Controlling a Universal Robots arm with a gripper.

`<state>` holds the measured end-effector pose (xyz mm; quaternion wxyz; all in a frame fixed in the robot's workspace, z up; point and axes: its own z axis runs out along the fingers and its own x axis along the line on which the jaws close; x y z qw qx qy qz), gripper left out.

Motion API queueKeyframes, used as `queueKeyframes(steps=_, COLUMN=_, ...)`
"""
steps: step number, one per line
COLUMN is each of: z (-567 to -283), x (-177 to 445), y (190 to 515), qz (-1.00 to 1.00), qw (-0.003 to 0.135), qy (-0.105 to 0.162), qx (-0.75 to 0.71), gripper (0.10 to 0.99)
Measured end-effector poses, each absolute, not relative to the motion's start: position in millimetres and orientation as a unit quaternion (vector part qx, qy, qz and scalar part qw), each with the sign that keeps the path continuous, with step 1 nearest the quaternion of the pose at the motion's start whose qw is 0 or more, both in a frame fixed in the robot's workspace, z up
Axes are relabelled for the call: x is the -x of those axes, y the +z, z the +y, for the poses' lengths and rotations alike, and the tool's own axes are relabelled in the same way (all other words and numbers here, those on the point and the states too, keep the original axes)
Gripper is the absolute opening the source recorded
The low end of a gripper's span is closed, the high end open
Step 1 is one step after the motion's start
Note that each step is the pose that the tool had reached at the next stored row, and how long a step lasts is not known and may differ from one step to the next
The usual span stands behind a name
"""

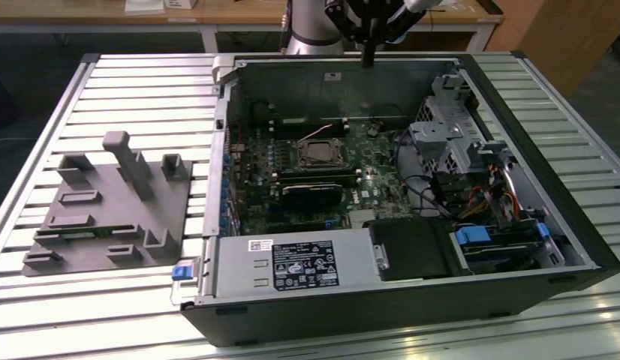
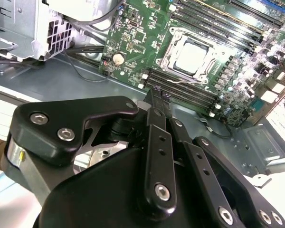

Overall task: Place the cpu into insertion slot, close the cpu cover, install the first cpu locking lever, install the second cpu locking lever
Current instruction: 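Install the first cpu locking lever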

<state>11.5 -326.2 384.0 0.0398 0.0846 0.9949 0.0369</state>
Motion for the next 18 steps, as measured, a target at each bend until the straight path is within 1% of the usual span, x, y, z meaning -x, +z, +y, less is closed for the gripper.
queueKeyframes(steps=18, z=-326.2, x=0.8, y=368.2, qz=0.995, qw=0.040, qy=0.037, qx=-0.085, gripper=0.106)
